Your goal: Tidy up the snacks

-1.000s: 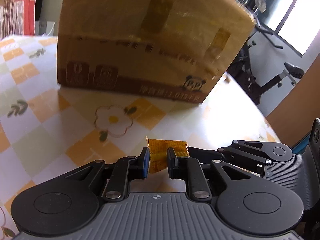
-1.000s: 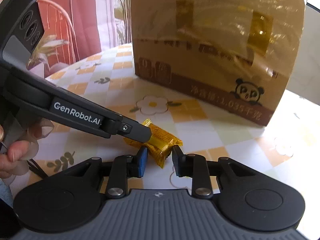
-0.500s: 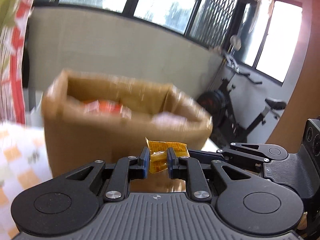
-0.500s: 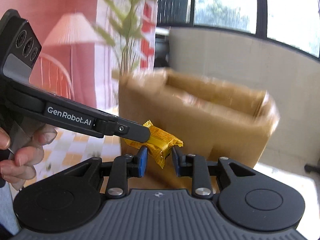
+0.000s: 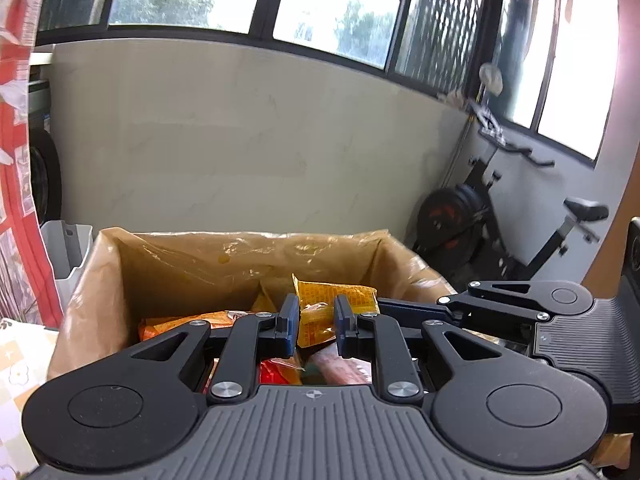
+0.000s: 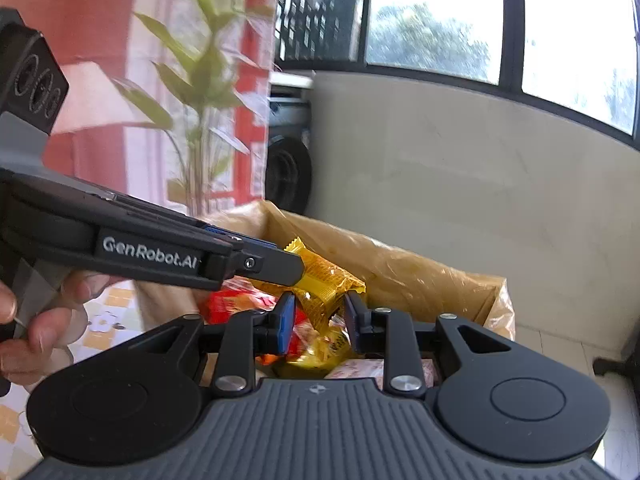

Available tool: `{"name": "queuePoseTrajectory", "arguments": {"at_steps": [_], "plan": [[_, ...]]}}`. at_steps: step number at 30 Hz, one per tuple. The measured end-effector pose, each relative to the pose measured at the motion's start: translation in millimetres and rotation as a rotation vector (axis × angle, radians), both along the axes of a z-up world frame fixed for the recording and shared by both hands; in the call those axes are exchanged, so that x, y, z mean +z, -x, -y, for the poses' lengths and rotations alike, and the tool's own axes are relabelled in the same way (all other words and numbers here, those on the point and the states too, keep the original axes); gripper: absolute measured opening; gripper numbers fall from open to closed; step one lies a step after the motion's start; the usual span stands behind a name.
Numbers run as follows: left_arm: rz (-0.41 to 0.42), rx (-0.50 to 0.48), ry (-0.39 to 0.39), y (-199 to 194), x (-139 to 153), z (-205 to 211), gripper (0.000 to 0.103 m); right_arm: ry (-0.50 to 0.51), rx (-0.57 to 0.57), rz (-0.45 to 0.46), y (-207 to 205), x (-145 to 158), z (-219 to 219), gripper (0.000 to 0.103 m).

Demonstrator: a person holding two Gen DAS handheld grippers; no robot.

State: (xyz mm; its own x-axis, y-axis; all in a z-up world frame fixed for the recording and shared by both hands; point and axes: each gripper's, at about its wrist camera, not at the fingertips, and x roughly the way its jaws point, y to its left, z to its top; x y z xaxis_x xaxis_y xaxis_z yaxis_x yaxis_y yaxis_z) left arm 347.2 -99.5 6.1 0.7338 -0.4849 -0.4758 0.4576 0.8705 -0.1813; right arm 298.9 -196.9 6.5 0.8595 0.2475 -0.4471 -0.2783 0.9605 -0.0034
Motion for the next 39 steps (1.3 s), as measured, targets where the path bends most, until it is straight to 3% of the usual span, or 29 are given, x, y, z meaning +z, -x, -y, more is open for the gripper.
{"name": "queuePoseTrajectory", "arguments": {"at_steps": [6,8,9,10,12,18,21,24,32,39], "plan": [[-0.05,0.024,-0.024,-12,-10,8,0.021,-0.008,-0.099,-0.082,-12,-13,12,0.034],[-0.044,0.044,-0.046,-9,-14,-1,0.038,-0.003,-0.128,-0.084,-8,-13,18,0.034],[-0.036,0.06,-0.045,-7,-13,-3,0.055,-0.01,-0.135,-0.085,-7,-13,22,0.035],[-0.024,0.075,-0.039,-6,-10,-7,0.067,-0.019,-0.146,-0.085,-5,-12,27,0.041],[-0.004,0.1,-0.03,-1,-5,-12,0.07,-0.053,-0.174,-0.086,0,-12,36,0.059],[0.07,0.146,-0.092,23,18,-17,0.083,-0.162,-0.239,-0.077,25,-2,52,0.085],[0.098,0.147,-0.11,39,30,-19,0.086,-0.236,-0.271,-0.065,43,7,58,0.093],[0.12,0.153,-0.13,58,42,-22,0.088,-0.257,-0.297,-0.06,59,16,58,0.095],[0.217,0.221,-0.192,118,62,-30,0.094,-0.25,-0.34,-0.047,105,41,45,0.101],[0.248,0.279,-0.196,177,80,-52,0.095,-0.213,-0.38,-0.014,152,55,26,0.102]]}}
